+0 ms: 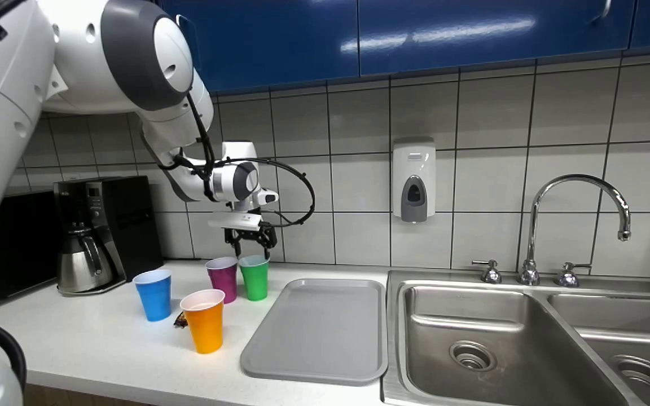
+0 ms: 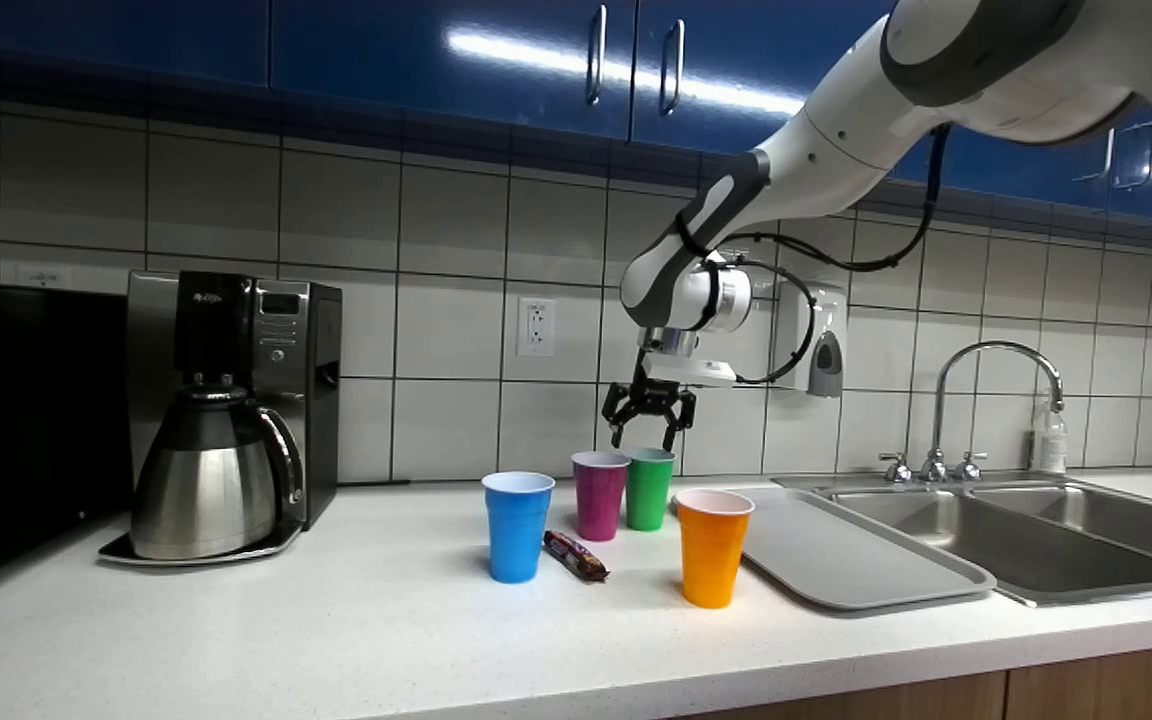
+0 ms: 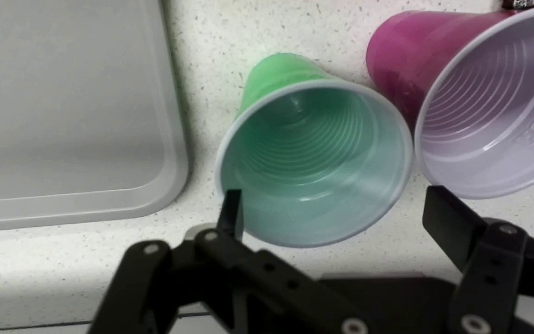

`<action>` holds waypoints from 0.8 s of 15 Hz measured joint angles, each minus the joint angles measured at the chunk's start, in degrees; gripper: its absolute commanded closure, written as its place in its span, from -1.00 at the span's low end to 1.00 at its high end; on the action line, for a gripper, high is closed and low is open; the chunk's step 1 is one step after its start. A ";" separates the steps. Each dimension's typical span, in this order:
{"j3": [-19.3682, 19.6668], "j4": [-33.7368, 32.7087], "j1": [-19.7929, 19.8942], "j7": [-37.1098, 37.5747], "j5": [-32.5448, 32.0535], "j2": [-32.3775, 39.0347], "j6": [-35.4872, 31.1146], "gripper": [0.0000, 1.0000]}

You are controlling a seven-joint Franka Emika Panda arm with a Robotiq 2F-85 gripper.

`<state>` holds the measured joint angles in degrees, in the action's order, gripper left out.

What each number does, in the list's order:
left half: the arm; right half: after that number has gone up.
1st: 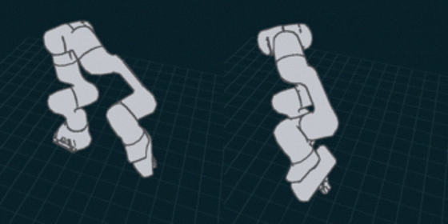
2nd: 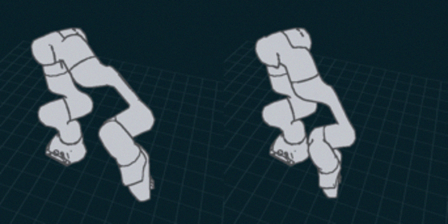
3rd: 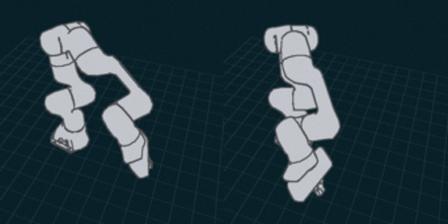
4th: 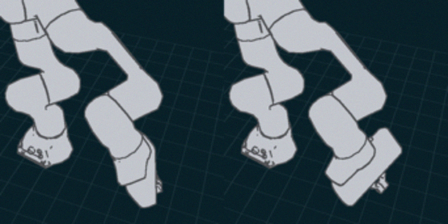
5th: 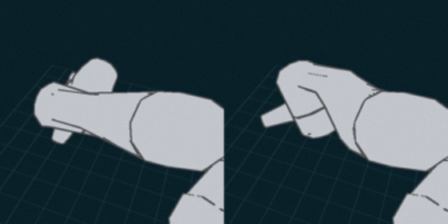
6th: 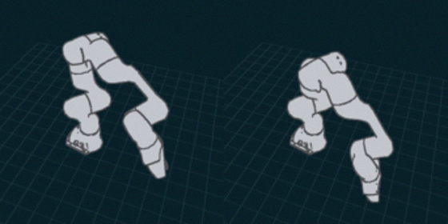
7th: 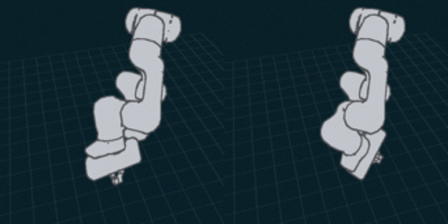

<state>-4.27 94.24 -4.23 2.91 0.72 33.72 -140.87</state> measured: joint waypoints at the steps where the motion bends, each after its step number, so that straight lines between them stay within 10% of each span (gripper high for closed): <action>1: 0.00 -0.08 0.03 0.00 0.00 0.00 -0.03 -1.00; 12: -0.01 -0.41 0.20 -0.03 0.08 -1.23 -0.41 -1.00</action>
<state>-4.29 93.83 -4.03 2.88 0.79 32.49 -141.28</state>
